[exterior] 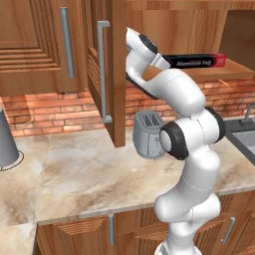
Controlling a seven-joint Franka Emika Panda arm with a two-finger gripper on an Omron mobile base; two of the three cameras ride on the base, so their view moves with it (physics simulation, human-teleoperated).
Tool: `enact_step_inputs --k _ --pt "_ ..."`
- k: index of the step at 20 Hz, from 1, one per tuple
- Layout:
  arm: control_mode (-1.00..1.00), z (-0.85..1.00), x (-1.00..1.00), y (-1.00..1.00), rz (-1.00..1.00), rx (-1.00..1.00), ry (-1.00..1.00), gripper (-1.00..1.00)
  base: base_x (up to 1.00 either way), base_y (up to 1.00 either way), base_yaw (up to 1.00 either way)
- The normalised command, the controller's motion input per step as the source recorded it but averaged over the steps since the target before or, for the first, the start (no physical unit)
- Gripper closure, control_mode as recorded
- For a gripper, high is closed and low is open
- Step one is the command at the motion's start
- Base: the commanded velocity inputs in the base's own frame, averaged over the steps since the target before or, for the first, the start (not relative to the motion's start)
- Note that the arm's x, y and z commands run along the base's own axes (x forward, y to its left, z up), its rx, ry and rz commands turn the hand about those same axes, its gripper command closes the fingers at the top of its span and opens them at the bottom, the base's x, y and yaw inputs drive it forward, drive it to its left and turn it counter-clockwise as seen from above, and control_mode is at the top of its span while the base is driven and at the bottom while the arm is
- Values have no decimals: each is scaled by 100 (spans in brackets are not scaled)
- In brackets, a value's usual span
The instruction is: Retrieve the tupperware and aluminum foil from the cabinet and place them on the dining counter near the plate with squash and chicken drumstick to prepare for storing leftovers.
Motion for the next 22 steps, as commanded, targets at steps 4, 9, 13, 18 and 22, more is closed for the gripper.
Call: enact_step_inputs --k 4,9,13,18,22 --pt "-100 -6 0 -48 -13 0 13 -100 0 0 0" --pt "-100 -26 0 -28 -2 0 21 100 0 0 0" --pt "-100 -27 -29 -4 3 0 11 100 0 0 0" --pt "-100 -28 -91 0 14 -5 -1 100 0 0 0" --pt "-100 -41 -100 1 13 -12 -14 100 0 0 0"
